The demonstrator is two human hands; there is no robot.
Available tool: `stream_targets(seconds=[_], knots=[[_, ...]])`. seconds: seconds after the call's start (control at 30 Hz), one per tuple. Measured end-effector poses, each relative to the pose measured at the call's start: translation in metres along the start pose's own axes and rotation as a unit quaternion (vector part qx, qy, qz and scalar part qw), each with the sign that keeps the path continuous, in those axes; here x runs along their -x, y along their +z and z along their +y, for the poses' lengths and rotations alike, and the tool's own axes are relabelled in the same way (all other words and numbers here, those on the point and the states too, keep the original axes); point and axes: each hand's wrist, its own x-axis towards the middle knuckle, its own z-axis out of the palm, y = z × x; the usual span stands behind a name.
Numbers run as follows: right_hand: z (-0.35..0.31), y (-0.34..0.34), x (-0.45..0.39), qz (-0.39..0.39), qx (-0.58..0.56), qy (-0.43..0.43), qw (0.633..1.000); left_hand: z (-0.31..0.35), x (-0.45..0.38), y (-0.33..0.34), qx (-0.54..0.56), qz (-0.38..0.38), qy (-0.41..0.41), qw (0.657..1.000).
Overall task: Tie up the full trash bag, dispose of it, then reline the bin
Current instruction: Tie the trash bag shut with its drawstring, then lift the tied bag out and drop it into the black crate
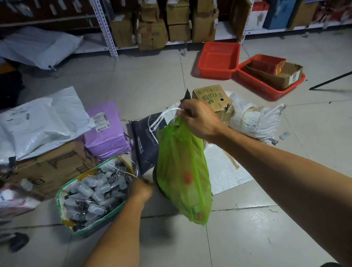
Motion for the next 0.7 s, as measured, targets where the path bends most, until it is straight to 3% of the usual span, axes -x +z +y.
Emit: stream_targets(seconds=[0.33, 0.57, 0.7], knots=[[-0.087, -0.067, 0.026, -0.131, 0.058, 0.057, 0.988, 0.092, 0.129, -0.133, -0.054, -0.050, 0.018, 0.997], [-0.178, -0.153, 0.037, -0.149, 0.064, 0.094, 0.982, 0.164, 0.222, -0.222, -0.168, -0.020, 0.071, 0.983], [-0.234, -0.224, 0.047, -0.123, 0.071, 0.092, 0.986, 0.221, 0.276, -0.269, -0.238, -0.007, 0.122, 0.963]])
